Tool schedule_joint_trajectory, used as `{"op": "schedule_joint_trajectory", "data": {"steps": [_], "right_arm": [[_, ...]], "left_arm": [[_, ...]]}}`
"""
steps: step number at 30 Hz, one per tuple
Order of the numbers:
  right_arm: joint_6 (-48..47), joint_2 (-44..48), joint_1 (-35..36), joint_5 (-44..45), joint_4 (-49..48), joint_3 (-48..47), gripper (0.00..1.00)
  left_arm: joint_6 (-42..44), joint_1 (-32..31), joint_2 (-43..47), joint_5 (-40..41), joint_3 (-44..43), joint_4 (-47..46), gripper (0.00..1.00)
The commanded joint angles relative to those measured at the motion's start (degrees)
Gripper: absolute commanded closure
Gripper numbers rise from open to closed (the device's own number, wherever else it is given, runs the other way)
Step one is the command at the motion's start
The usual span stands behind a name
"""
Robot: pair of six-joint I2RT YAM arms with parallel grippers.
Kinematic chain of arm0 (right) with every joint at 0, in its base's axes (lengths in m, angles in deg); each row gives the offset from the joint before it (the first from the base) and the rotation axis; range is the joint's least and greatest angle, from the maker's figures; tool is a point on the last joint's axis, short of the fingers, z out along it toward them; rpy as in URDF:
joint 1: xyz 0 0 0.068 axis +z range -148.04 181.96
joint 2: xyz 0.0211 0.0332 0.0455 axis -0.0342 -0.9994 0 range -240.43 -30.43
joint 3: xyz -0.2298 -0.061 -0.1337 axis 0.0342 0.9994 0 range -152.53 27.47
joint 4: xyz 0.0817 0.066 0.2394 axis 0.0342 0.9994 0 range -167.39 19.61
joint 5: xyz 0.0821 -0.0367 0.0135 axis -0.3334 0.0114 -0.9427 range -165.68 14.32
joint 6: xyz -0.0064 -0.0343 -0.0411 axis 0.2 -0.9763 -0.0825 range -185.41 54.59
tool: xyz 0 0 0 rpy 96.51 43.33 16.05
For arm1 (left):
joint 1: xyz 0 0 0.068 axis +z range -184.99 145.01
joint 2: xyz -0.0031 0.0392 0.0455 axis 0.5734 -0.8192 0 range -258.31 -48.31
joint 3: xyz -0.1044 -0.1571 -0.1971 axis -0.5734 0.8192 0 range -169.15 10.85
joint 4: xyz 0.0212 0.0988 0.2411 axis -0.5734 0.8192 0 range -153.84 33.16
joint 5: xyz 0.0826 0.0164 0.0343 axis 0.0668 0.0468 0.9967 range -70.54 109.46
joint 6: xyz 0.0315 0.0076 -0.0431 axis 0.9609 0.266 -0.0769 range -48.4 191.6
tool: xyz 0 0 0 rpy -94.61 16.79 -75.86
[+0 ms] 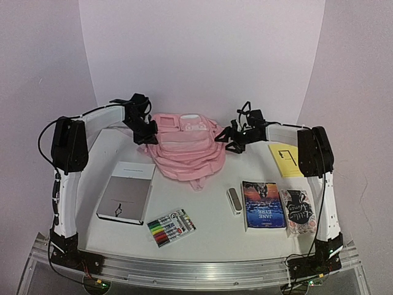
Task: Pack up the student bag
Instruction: Adjust the student bag at the center of the board.
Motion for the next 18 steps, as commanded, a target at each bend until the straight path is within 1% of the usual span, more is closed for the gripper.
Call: {"op": "schedule_joint_trajectory", "data": {"steps": [1,4,5,9,11,13,15,18], "right_arm": [[-0.9,-1.7,-2.3,2.3,-5.8,-6.5,0.21],[-2.3,-1.0,-3.6,3.5,-5.2,-6.8,0.17],[-3.0,-0.6,-4.0,4.2,-4.9,-6.8,0.16],[-8.5,2.9,-4.3,6.7,-0.4,-6.2,0.11],[-11.7,4.8,-4.3,7.7,1.4,-5.3,0.09],[-16.0,7.2,-4.3,10.6,3.9,-5.0,0.08],[-19.6,9.3,-4.2,13.2,6.1,-5.0,0.07],[-25.8,12.9,-1.9,15.1,10.5,-5.2,0.08]], "left_arm": [[1.3,-7.4,5.6,-12.0,-2.5,-4.6,1.00],[0.8,-7.4,8.2,-9.9,-1.7,-6.3,1.00],[0.7,-7.1,9.1,-8.3,-1.4,-6.4,0.98],[-2.1,-5.0,11.9,-4.9,1.3,-7.4,0.79],[-3.5,-4.0,13.1,-2.4,3.1,-7.6,0.74],[-4.4,-3.3,13.9,-0.6,5.0,-6.9,0.71],[-5.4,-3.2,15.0,0.0,7.7,-7.3,0.67],[-7.7,-3.1,17.3,0.0,13.2,-10.0,0.60]]}}
